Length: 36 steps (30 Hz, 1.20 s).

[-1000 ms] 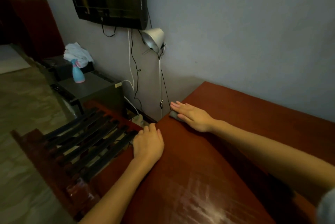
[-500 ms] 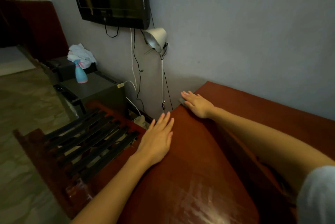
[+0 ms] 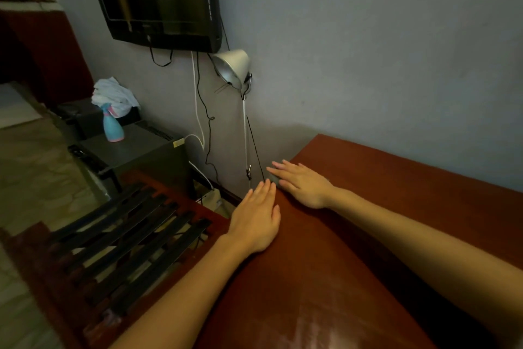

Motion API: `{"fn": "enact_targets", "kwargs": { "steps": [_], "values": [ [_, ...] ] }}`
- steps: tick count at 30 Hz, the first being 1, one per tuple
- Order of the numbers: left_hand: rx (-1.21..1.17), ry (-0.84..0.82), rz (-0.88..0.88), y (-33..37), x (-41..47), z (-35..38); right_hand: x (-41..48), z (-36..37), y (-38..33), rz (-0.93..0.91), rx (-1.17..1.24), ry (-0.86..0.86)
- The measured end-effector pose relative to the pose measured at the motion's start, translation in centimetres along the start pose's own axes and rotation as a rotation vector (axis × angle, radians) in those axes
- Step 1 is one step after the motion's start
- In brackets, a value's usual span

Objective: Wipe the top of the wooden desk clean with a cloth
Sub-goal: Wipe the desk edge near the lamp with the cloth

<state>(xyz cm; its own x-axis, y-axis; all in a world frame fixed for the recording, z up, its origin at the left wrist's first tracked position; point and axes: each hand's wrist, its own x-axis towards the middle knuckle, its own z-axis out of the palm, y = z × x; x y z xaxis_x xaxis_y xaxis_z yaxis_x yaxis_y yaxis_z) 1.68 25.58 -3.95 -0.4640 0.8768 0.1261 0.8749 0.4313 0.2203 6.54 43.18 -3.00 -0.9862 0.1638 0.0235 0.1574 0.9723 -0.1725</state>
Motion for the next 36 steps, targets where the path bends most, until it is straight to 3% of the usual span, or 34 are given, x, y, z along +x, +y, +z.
{"fn": "enact_targets", "kwargs": {
  "steps": [6, 14, 27, 31, 36],
  "values": [
    [-0.020, -0.016, 0.019, -0.5, 1.0, 0.1, 4.8, -0.9, 4.5, 0.133, -0.057, 0.002],
    [-0.022, -0.010, 0.011, -0.6, 1.1, 0.3, 2.8, -1.6, 7.7, 0.291, -0.083, 0.007],
    [-0.023, -0.017, 0.001, -0.3, 1.0, 0.2, 1.7, -0.7, 3.6, -0.050, -0.079, 0.046],
    [-0.025, -0.018, 0.007, -0.5, 1.0, 0.3, 4.3, -1.5, 6.8, 0.054, -0.091, 0.034],
    [-0.019, -0.023, 0.009, -0.7, 1.1, 0.3, 4.8, -2.5, 12.6, 0.351, -0.089, 0.091]
  ]
}}
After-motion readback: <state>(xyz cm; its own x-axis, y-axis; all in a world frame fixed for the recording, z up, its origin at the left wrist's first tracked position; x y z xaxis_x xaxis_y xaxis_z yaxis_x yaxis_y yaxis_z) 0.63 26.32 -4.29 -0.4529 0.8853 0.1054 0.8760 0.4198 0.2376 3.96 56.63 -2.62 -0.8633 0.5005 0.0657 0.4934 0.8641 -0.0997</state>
